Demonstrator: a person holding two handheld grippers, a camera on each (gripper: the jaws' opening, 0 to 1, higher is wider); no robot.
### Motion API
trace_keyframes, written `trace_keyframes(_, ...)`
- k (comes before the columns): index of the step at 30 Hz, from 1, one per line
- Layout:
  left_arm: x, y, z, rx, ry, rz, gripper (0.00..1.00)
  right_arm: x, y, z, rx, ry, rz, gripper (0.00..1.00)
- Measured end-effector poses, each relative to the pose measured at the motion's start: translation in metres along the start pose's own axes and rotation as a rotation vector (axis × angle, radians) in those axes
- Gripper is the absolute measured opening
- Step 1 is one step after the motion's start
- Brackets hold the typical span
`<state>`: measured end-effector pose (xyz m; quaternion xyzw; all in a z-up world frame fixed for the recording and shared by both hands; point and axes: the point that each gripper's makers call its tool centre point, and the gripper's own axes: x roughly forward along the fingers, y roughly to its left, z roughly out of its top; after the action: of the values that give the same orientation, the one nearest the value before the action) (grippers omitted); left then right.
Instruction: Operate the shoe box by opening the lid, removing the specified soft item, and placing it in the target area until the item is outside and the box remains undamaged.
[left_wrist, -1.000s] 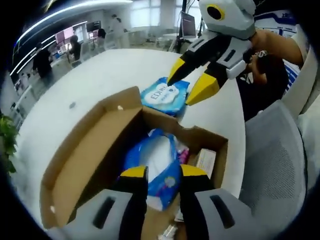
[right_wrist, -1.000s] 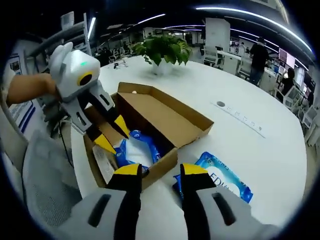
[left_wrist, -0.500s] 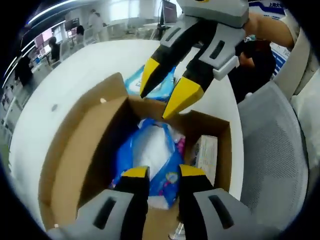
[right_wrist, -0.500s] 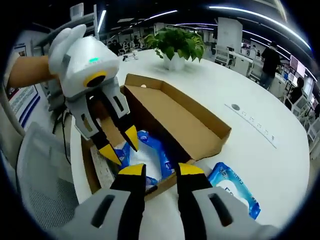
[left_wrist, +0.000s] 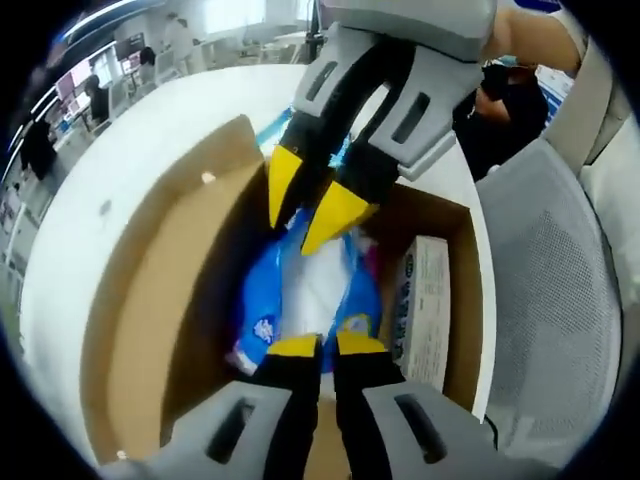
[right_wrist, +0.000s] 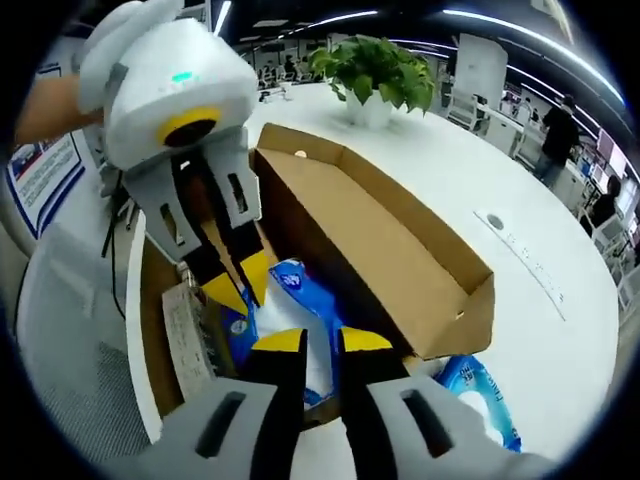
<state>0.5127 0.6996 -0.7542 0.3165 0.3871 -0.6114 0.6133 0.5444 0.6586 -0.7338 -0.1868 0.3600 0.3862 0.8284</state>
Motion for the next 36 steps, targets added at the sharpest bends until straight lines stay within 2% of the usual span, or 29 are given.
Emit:
trace_keyframes(3,-0.004,0.002,0.000,-0.022,-0.013,0.015,0.00,0.003,-0.001,-0.002,0.012,0.009,-0.009,0.00)
trace_keyframes(6,-0.007,0.002,0.000,-0.031,-0.021,0.028,0.00,0.003,0.001,-0.002,0.033,0.009,0.004,0.00)
trace_keyframes(15,-0.019,0.003,0.001,-0.037,-0.036,0.068,0.00,-0.002,0.003,0.004,0.021,-0.010,0.002,0.00)
trace_keyframes(28,-0.057,0.001,0.010,-0.020,-0.062,0.124,0.00,-0.024,0.006,0.035,0.000,-0.082,0.001,0.00)
trace_keyframes(36,-0.084,-0.001,0.028,-0.013,-0.093,0.180,0.00,-0.045,0.003,0.059,-0.010,-0.138,-0.017,0.00)
